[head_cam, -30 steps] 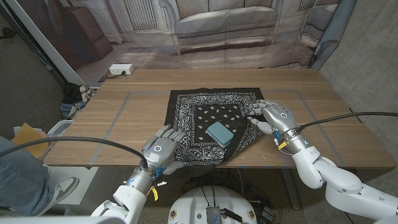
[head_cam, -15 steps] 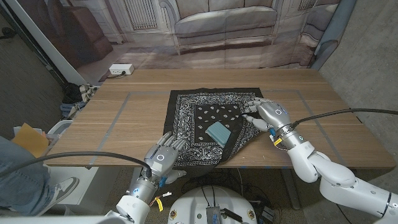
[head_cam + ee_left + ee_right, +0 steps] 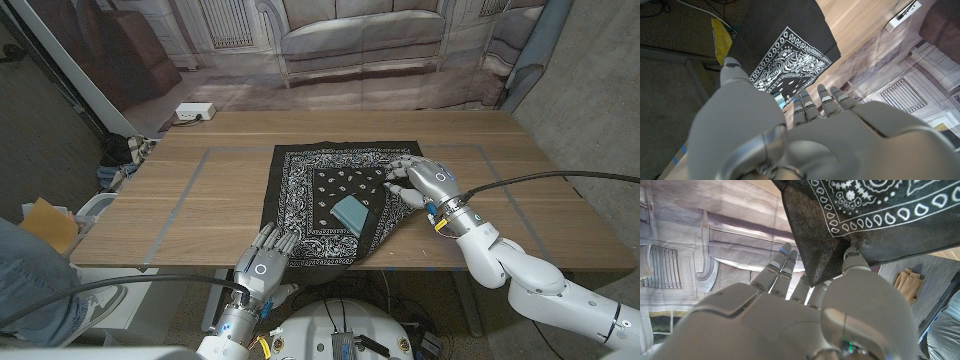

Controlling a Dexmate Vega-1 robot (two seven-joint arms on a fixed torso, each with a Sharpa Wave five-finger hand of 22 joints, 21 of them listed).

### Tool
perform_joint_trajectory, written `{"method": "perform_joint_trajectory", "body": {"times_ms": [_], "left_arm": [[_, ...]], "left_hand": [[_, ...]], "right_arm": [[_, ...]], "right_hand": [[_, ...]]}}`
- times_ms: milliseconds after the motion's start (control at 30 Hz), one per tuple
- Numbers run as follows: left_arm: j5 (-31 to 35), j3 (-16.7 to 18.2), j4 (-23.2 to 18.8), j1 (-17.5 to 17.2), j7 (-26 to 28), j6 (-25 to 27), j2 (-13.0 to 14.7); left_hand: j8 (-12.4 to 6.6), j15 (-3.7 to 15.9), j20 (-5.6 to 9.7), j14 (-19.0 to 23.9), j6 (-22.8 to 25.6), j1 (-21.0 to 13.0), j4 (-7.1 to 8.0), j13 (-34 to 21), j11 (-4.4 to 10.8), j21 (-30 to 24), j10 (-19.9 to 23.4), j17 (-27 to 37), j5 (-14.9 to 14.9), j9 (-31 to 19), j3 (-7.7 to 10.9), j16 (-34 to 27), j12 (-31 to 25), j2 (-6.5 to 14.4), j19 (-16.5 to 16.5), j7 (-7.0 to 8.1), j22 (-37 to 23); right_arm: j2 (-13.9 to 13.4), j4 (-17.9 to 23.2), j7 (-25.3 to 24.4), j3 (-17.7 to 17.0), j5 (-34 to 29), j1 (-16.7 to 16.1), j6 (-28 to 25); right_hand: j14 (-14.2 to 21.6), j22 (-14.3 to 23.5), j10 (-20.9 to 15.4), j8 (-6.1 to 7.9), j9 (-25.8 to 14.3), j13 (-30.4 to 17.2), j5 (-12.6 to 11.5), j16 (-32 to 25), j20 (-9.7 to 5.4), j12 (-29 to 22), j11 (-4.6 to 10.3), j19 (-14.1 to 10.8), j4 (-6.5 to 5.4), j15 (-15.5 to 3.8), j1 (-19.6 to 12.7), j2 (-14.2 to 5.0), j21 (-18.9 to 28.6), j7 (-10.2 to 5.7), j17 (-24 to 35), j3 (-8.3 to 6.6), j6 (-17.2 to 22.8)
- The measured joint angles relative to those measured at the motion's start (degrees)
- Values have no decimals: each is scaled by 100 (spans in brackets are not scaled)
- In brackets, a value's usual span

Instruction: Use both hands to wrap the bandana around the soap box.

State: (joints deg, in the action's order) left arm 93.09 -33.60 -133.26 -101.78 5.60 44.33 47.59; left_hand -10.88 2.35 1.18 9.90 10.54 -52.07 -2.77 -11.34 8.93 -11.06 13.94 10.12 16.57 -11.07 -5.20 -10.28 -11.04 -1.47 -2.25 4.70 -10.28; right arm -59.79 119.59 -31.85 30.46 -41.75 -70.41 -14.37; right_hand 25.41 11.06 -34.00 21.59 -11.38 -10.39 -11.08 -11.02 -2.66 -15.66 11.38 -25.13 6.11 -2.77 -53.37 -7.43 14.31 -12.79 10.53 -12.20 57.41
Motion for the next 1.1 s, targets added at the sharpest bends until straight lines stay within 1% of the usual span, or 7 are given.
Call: {"method": "perform_joint_trajectory", "body": {"times_ms": [100, 400, 700, 800, 833, 1000, 1100], "left_arm": [[4, -47, 189, 11, 91, -12, -121], [-226, -260, 803, 310, 723, -14, -466], [-702, -523, 1351, 694, 1560, 77, -675], [-702, -580, 1450, 779, 1560, 77, -678], [-918, -598, 1478, 807, 1894, 126, -668], [-1246, -633, 1528, 893, 2335, 156, -590], [-1409, -645, 1538, 940, 2571, 160, -529]], "left_hand": [[-79, -13, -73, 122, 189, -105, -49, 0, 45, -40, 133, 0, 34, 0, 15, -58, -47, 1, -74, 42, 0], [-165, 0, -110, 378, 468, -270, -113, 0, 127, -89, 448, 0, 94, 0, 66, -98, -144, 105, -237, 112, 1], [-386, 3, -24, 961, 1213, -520, -167, 17, 259, -161, 1115, 1, 94, 0, 120, -197, -275, 236, -568, 233, 1], [-516, 10, 24, 1250, 1683, -605, -167, 17, 279, -174, 1521, 1, 73, 5, 120, -209, -297, 321, -699, 337, 1], [-571, 13, 30, 1374, 1890, -634, -167, 17, 290, -174, 1711, 1, 38, 10, 120, -225, -334, 350, -765, 381, 1], [-842, 54, 81, 2295, 3047, -765, -190, 16, 320, -174, 2770, 1, -161, 43, 143, -329, -359, 482, -1073, 502, 1], [-943, 95, 104, 2700, 3559, -846, -207, 16, 330, -174, 3223, 1, -245, 43, 160, -351, -359, 563, -1213, 542, 1]], "right_arm": [[26, -21, 28, 18, 0, 30, 75], [32, -30, 49, 6, 35, 20, 133], [13, -6, -9, -78, 114, -73, 144], [13, -6, -45, -78, 125, -73, 140], [11, -1, -60, -102, 130, -116, 138], [18, -5, -121, -114, 140, -154, 120], [34, -21, -166, -114, 140, -162, 116]], "right_hand": [[0, 0, 0, 0, 0, 0, 0, 0, 0, 0, 0, 0, 0, 0, 0, 0, 0, 0, 0, 0, 0], [0, 0, -21, 0, 0, 0, 0, 0, 0, 22, 21, 0, -1, 0, 0, 1, 0, 0, 0, 1, -1], [0, 0, -21, 0, 0, 0, 0, 0, 0, 22, 21, 0, -1, 0, 1, 1, 0, 0, -1, 1, -1], [30, 0, -21, 0, 0, 0, 0, 0, 0, 22, 21, 0, -1, 30, 1, 1, 0, 0, -1, 2, -1], [30, 0, -21, -34, 0, 0, 0, 0, 0, 22, 21, 0, -1, 30, 1, 1, 0, 0, -1, 2, -1], [30, 0, -33, -41, 0, 0, 0, 0, 0, 22, 9, 0, -1, 30, 1, 1, -40, 0, -1, 2, -1], [30, 0, -33, -41, 0, 0, 0, 0, 0, 22, 9, 0, -2, 30, 1, 1, -40, 0, -1, 2, -1]]}}
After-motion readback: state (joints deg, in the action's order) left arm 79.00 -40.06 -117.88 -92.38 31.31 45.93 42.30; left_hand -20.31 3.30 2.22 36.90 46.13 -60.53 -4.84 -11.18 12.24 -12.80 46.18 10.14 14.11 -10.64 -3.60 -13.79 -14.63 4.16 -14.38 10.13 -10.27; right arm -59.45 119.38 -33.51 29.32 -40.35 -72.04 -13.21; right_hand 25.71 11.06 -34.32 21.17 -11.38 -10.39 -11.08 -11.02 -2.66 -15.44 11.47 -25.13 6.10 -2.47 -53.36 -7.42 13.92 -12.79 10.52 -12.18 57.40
